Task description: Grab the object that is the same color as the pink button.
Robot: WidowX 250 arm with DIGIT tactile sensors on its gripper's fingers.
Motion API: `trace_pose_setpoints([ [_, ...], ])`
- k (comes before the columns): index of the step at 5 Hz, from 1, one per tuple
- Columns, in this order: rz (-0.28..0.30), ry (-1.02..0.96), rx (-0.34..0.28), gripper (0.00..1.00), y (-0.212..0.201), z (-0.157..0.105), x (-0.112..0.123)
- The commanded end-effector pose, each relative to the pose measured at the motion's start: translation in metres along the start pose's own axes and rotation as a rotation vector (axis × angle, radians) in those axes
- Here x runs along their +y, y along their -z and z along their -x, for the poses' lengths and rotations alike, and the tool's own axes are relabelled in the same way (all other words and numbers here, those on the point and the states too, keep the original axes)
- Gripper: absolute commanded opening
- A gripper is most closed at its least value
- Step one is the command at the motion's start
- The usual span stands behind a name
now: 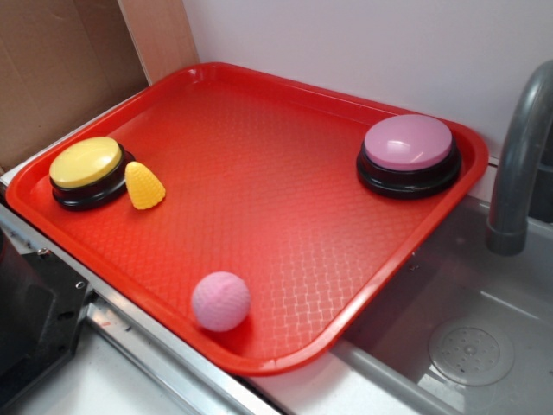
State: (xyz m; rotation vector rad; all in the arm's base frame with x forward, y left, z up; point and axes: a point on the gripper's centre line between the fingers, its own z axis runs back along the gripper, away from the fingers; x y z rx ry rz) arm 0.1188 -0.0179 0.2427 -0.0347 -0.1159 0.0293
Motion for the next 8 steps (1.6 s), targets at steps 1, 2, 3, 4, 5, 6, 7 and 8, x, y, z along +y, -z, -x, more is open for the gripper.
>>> trace_pose_setpoints([
  [1,0.000,0.000,0.000,1.00,0.000,0.000,0.000],
  [2,0.023,-0.121,0.006,1.00,0.033,-0.004,-0.014],
  [3,0.012,-0.124,0.038,1.00,0.054,-0.003,-0.026],
  [4,-0.022,-0.178,0.055,1.00,0.095,0.002,-0.047],
  [5,-0.017,-0.237,0.049,1.00,0.132,0.006,-0.060],
  [6,0.001,-0.287,0.044,1.00,0.173,0.007,-0.066],
  [7,0.045,-0.320,0.058,1.00,0.209,0.005,-0.067],
  [8,0.198,-0.265,0.105,1.00,0.223,0.006,-0.085],
])
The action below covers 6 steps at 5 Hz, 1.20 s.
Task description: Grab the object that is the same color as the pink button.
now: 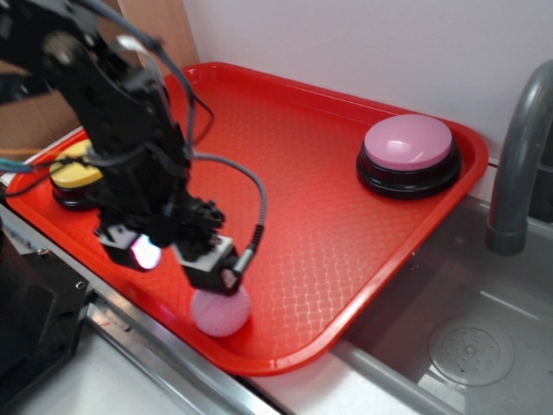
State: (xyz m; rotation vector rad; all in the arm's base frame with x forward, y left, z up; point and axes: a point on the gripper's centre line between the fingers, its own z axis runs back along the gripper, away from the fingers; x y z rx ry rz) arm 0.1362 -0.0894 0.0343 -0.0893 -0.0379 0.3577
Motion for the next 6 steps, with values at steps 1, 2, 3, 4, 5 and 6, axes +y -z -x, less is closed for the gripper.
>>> trace_pose_setpoints([
  [1,0.183,0.097,0.069,1.00,0.015,0.012,-0.035],
  [2,0.205,0.104,0.078,1.00,0.018,0.014,-0.040],
  [3,0.198,0.111,0.081,0.00,0.021,0.015,-0.043],
  [4,0.218,0.131,0.092,0.00,0.024,0.016,-0.047],
  [5,0.223,0.144,0.091,0.00,0.024,0.017,-0.051],
  [6,0.230,0.132,0.094,0.00,0.024,0.016,-0.051],
])
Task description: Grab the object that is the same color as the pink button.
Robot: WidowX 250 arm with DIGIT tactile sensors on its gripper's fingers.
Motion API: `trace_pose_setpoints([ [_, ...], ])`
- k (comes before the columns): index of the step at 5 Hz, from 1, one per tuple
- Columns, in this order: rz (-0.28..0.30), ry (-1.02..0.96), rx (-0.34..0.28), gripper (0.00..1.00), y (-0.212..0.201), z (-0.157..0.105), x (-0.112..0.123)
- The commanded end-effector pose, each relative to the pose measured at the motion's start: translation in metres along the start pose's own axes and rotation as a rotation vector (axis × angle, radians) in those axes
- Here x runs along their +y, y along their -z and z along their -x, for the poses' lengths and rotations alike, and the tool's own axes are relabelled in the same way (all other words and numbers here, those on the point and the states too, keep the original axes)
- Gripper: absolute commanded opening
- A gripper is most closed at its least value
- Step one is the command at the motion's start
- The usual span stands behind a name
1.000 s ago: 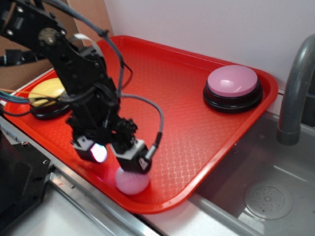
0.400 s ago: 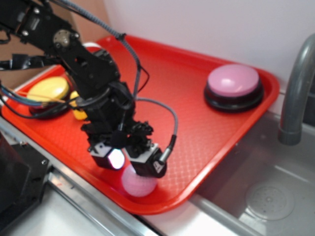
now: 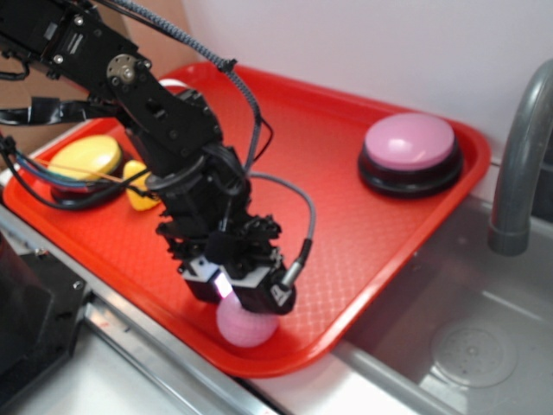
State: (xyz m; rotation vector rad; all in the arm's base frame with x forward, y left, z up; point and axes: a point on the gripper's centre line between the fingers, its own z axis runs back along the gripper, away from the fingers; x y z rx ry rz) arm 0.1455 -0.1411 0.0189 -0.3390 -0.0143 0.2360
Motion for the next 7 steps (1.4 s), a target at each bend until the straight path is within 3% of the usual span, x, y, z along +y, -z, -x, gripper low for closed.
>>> trace_pose_setpoints([
  [1,-0.056,0.051,-0.007,0.00,-0.008,0.001,0.000],
  [2,-0.092,0.033,-0.049,0.00,-0.039,-0.018,0.013],
  [3,-0.240,-0.011,-0.161,0.00,-0.094,-0.043,0.025],
  [4,-0.317,-0.077,-0.184,0.00,-0.145,-0.071,0.037],
  [5,-0.313,-0.084,-0.170,0.00,-0.167,-0.099,0.050],
  [6,-0.320,-0.072,-0.228,0.00,-0.177,-0.121,0.057],
  [7,-0.347,-0.044,-0.096,0.24,-0.176,-0.120,0.055],
])
